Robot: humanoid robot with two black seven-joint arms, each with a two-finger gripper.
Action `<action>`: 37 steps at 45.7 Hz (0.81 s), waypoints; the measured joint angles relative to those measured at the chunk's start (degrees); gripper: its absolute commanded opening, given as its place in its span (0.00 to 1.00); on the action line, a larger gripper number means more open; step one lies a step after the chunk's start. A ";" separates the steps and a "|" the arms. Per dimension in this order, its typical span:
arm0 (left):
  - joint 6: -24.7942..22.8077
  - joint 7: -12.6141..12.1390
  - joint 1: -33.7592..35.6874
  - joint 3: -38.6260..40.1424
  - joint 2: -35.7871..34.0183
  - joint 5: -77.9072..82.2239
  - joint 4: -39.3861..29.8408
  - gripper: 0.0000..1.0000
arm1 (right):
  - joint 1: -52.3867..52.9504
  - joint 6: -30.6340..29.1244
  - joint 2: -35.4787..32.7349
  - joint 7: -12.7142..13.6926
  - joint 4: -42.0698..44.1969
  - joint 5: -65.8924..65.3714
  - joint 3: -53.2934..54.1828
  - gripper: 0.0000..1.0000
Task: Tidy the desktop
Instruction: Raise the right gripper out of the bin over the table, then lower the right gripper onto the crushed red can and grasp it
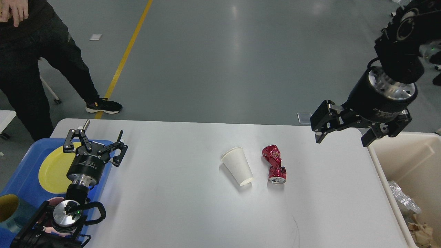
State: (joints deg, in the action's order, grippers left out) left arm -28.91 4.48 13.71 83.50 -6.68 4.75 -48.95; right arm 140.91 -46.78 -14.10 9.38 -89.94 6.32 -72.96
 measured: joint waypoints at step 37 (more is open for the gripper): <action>-0.01 -0.08 0.00 0.00 0.02 0.00 0.00 0.97 | -47.60 11.94 15.27 -0.65 43.29 -3.79 8.81 1.00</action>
State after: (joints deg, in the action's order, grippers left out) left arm -28.92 4.40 13.71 83.50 -6.66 4.75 -48.96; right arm 93.31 -34.84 1.18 8.73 -46.65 2.53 -64.16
